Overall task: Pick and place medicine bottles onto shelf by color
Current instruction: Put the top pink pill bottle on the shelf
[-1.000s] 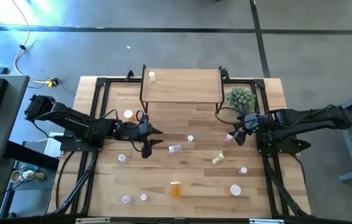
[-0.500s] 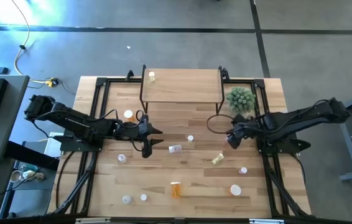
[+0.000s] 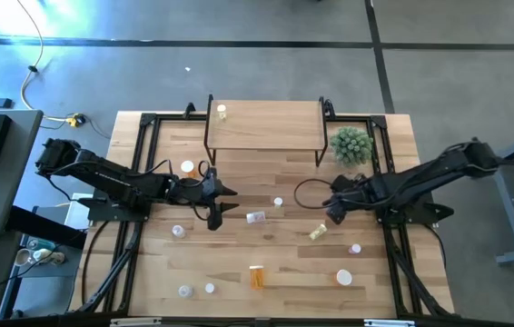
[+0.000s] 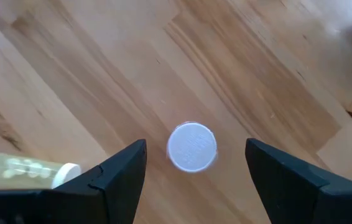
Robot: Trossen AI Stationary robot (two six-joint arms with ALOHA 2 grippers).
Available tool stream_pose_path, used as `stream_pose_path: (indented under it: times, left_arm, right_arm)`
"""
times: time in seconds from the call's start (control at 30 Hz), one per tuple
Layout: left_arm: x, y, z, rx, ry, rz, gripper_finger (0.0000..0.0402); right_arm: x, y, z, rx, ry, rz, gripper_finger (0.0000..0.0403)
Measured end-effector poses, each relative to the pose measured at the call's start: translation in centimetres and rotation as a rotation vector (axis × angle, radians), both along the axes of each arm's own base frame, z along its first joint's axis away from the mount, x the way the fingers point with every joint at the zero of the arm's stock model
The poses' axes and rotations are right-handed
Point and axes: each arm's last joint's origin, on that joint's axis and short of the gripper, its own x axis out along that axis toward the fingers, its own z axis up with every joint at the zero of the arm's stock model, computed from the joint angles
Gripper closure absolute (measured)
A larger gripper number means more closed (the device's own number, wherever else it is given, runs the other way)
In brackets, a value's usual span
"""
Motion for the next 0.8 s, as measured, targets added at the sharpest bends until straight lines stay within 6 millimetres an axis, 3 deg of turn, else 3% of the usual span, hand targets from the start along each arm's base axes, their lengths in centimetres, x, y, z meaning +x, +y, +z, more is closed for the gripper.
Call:
stream_pose_path:
  times: [0.3,0.8]
  left_arm:
    - [0.0,0.0,0.0,0.0,0.0,-0.001,0.0227]
    - [0.0,0.0,0.0,-0.023,-0.005,0.012,0.0227]
  right_arm:
    - [0.8,0.2,-1.3,-0.017,0.061,0.0,0.0147]
    - [1.0,0.2,-1.4,-0.022,0.058,0.021,0.0289]
